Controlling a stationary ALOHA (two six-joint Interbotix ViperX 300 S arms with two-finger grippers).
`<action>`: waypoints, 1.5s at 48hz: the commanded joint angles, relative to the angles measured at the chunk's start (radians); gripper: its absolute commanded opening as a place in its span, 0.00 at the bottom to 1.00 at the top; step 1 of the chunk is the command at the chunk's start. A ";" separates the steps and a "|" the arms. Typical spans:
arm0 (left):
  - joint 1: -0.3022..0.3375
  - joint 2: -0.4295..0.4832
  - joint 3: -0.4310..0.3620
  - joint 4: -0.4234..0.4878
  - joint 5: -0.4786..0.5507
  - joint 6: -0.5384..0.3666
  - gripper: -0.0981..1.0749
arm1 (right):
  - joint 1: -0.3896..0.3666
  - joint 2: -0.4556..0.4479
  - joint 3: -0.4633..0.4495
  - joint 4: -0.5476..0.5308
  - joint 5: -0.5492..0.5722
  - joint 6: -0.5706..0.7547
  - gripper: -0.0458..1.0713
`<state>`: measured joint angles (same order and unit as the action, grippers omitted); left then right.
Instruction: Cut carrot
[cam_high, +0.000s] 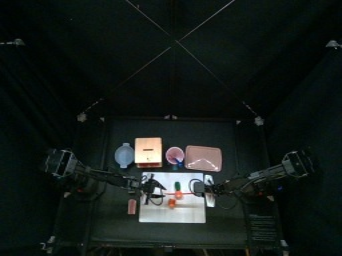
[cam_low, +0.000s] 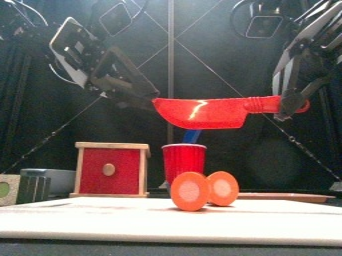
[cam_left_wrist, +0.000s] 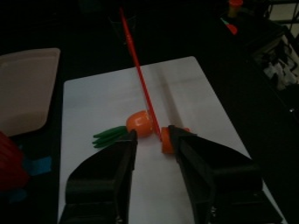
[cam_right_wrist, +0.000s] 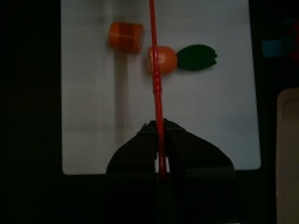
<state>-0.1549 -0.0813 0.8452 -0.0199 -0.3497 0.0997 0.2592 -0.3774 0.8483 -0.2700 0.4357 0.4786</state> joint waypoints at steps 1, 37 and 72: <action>0.003 -0.018 -0.009 -0.005 -0.032 0.002 0.76 | -0.003 -0.037 -0.017 0.002 0.020 0.002 0.26; 0.003 -0.015 0.074 -0.031 -0.250 0.006 0.76 | -0.023 -0.278 0.133 0.199 0.359 0.920 0.27; 0.005 -0.028 0.092 0.021 -0.249 0.008 0.76 | 0.015 -0.190 0.276 0.239 -0.075 1.319 0.65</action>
<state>-0.1519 -0.0951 0.9465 -0.0031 -0.5890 0.1074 0.2715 -0.5875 1.1490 -0.0291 0.3820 1.8009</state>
